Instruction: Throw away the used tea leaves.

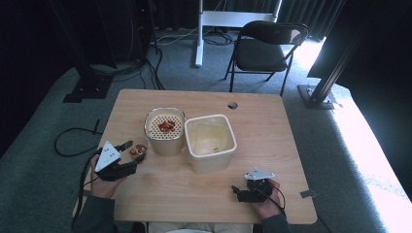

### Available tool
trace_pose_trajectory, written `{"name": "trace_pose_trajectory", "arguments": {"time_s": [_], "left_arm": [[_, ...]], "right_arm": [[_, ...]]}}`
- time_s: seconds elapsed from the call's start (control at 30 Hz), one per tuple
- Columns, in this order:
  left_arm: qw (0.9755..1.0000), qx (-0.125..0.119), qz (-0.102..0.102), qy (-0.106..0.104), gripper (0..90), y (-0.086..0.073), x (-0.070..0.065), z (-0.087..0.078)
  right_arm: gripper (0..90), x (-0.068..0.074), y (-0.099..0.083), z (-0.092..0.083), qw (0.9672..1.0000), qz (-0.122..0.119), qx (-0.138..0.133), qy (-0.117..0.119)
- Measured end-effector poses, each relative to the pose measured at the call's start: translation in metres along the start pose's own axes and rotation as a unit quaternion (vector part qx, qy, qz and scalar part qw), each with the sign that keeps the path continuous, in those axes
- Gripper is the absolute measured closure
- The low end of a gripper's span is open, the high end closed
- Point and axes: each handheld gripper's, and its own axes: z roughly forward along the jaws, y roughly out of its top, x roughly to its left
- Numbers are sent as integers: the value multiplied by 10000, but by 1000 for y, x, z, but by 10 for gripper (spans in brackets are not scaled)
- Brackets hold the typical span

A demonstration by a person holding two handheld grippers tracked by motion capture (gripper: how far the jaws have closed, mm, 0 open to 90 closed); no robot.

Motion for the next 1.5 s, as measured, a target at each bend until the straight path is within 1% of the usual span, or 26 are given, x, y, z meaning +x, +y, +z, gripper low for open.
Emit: {"name": "trace_pose_trajectory", "arguments": {"time_s": [0.1,0.3,0.5,0.6,0.87,1.0,1.07,1.2,1.23,1.27,1.33,1.37,1.4,1.47,1.5], "left_arm": [[9999,36,40,157,368,3,7,-4],[9995,24,39,306,369,8,19,-10],[9993,19,52,368,369,11,27,-12],[9992,40,108,394,369,14,32,-13],[9986,21,169,509,369,23,46,-18],[9984,11,186,529,369,27,49,-18],[9983,-2,199,542,369,30,51,-18],[9983,-31,207,552,369,34,54,-16],[9982,-40,224,546,369,36,55,-15],[9983,-52,231,534,369,37,56,-13],[9983,-64,237,530,369,39,57,-12],[9983,-57,240,532,369,40,57,-11],[9983,-66,243,528,369,41,58,-10],[9983,-66,250,520,369,43,59,-7],[9983,-60,262,520,369,44,59,-6]], "right_arm": [[200,0,0,0,10000,5,3,-9],[214,-2,0,1,9999,46,61,-65],[214,-5,0,1,9998,122,57,-119],[214,-7,0,1,9998,126,58,-148],[214,-14,1,1,9996,194,21,-214],[214,-17,2,2,9995,211,23,-234],[215,-20,2,3,9994,229,39,-252],[220,-29,5,4,9989,279,23,-371],[220,-29,5,4,9989,279,23,-371],[221,-34,8,5,9986,273,25,-452],[223,-38,11,6,9983,282,-5,-507],[223,-38,11,6,9983,282,-5,-507],[224,-43,14,8,9979,249,17,-604],[224,-48,18,9,9975,212,3,-669],[224,-48,18,9,9975,212,3,-669]]}}
